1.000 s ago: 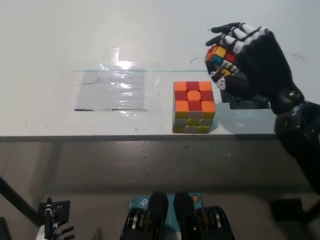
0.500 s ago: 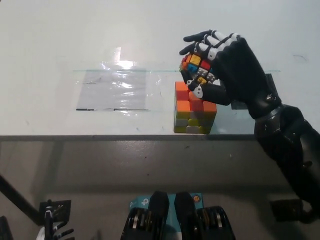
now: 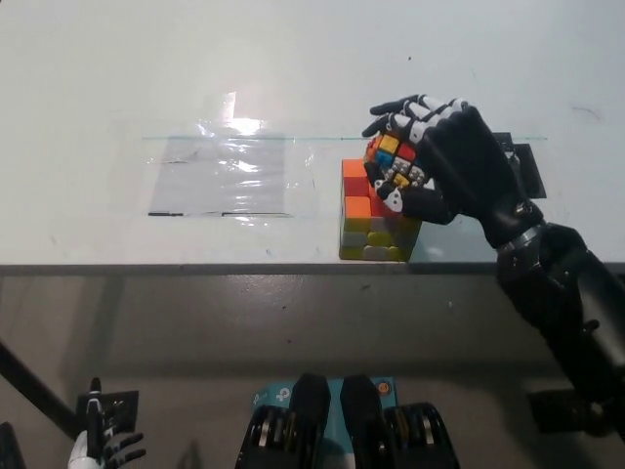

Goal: The robot uses its right hand to pick up the small cube kept on the middle on the desk and place it on the bigger cube kept next to it

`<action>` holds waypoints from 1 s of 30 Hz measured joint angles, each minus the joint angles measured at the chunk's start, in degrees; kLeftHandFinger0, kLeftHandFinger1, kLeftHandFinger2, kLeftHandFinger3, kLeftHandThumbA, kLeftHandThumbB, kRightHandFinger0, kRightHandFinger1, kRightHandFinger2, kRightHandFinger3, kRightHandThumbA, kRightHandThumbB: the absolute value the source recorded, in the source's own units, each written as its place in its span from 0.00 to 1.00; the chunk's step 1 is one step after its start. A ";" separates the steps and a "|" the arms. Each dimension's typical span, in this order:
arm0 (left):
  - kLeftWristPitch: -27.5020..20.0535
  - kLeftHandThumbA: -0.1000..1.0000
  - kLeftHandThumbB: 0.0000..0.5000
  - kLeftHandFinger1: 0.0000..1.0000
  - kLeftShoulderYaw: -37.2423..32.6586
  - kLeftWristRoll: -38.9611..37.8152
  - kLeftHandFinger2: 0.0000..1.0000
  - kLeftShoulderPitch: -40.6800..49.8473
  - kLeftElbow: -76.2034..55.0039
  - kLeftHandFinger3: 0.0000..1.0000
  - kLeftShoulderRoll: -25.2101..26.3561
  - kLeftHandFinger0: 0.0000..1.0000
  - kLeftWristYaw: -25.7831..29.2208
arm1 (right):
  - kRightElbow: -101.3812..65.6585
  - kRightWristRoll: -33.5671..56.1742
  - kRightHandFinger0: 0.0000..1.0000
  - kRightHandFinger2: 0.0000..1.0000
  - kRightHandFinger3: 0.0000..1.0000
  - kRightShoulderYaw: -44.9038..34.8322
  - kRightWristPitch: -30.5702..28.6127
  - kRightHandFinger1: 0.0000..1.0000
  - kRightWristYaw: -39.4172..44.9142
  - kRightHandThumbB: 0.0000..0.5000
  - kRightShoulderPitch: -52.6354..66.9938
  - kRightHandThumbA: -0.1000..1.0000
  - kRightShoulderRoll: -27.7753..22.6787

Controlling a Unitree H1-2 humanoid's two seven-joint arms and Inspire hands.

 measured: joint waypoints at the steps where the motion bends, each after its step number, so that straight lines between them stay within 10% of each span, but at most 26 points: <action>1: 0.00 1.00 0.48 0.71 0.00 -0.02 0.83 -0.18 -0.01 0.97 0.03 0.67 -0.01 | 0.81 -0.01 0.00 0.65 0.59 -0.01 -0.13 0.24 -0.42 0.64 0.14 0.00 0.36; 3: 0.07 1.00 0.43 0.73 0.03 -0.04 0.83 -0.37 -0.15 0.95 0.02 0.75 0.02 | 1.89 0.00 0.00 0.67 0.57 0.00 -0.26 0.29 -0.97 0.49 0.38 0.00 1.10; 16: 0.86 1.00 0.40 0.68 1.49 -0.24 0.78 -0.62 -0.35 0.91 -0.15 0.70 0.61 | 5.43 -0.01 0.00 0.70 0.65 0.60 -1.37 0.27 -3.66 0.59 2.22 0.00 4.13; 25: 0.85 1.00 0.38 0.74 0.85 0.12 0.84 0.47 -0.49 0.96 -0.17 0.75 0.65 | 6.17 0.01 0.00 0.39 0.38 0.92 -2.59 0.02 -5.35 0.09 2.31 0.00 4.10; 29: 1.10 1.00 0.42 0.74 0.77 0.09 0.85 1.43 -0.64 0.98 -0.16 0.73 0.55 | 4.92 0.22 0.00 0.36 0.69 0.74 -2.10 0.01 -3.96 0.00 2.61 0.00 3.67; 30: 1.11 1.00 0.40 0.73 0.76 0.07 0.84 1.59 -0.63 0.97 -0.16 0.71 0.51 | 4.88 0.39 0.04 0.48 0.77 0.57 -1.98 0.10 -3.66 0.00 2.63 0.00 3.64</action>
